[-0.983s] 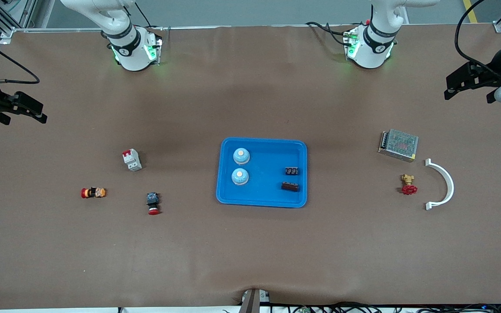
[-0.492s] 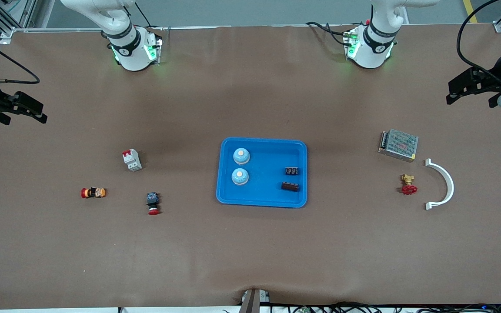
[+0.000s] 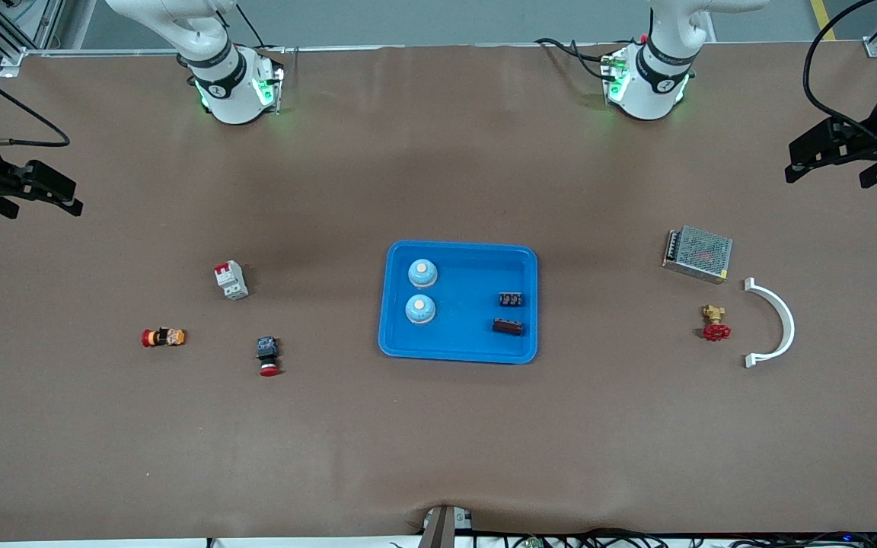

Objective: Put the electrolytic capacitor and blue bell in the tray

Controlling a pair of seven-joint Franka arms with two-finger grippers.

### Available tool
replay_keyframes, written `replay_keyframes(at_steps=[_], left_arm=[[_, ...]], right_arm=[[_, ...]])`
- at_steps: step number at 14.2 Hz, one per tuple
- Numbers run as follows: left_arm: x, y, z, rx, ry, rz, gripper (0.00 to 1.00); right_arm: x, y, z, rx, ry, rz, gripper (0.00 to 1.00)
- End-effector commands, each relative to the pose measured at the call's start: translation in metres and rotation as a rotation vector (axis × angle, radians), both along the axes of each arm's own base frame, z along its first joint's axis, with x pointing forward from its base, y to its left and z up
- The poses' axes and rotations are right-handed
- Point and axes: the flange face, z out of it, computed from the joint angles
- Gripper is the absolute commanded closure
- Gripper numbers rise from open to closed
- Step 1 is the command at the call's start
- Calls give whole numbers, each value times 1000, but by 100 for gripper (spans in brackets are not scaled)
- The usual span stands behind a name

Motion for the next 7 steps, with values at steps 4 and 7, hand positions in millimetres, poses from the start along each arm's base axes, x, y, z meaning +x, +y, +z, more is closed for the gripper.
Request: replay_keyframes(at_steps=[4, 7], left_arm=[[7, 9, 5, 39, -25, -85, 0], [10, 9, 3, 41, -33, -83, 0]], right_arm=[[3, -2, 4, -14, 0, -4, 0], [3, -2, 4, -14, 0, 1, 0]])
